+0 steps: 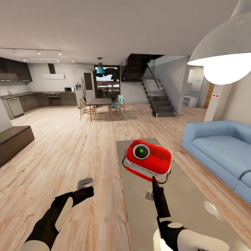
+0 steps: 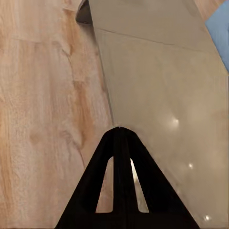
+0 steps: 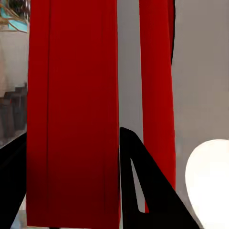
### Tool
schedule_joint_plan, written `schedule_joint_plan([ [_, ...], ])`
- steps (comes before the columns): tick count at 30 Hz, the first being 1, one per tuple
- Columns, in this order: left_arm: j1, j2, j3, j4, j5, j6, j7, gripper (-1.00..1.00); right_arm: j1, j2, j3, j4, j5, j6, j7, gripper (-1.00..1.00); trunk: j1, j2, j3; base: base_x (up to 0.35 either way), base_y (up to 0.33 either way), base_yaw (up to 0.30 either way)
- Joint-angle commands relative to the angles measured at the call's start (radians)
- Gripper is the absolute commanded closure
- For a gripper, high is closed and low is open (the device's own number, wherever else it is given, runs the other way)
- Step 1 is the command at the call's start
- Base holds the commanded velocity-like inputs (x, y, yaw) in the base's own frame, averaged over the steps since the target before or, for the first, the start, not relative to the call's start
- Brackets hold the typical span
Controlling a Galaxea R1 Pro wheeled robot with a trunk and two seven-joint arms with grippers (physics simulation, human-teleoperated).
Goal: Turn on the radio receiver that's on the table in the living room.
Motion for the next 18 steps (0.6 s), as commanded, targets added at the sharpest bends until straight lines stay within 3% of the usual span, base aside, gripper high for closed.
schedule_joint_plan([
  [1, 0.0, 0.009, 0.003, 0.015, 0.004, 0.003, -0.003, 1.0, -0.001, -0.001, -0.058, 0.0, -0.009, -0.025, 0.014, 1.0, 0.0, -0.001, -0.001, 0.0, 0.0, 0.0],
  [7, 0.004, 0.039, 0.004, 0.124, 0.003, -0.079, -0.002, 1.0, -0.009, -0.002, -0.11, -0.001, -0.03, -0.153, 0.117, 1.0, 0.0, -0.001, -0.001, 0.0, 0.0, 0.0],
  [16, 0.004, 0.055, -0.001, 0.393, 0.001, -0.272, -0.002, 1.0, -0.044, -0.002, -0.232, -0.008, -0.042, -0.262, 0.241, 1.0, 0.0, -0.001, -0.001, 0.0, 0.0, 0.0],
  [18, 0.004, 0.056, -0.005, 0.477, 0.001, -0.34, -0.002, 1.0, -0.059, -0.004, -0.285, -0.01, -0.045, -0.283, 0.282, 1.0, 0.0, -0.001, -0.001, 0.0, 0.0, 0.0],
])
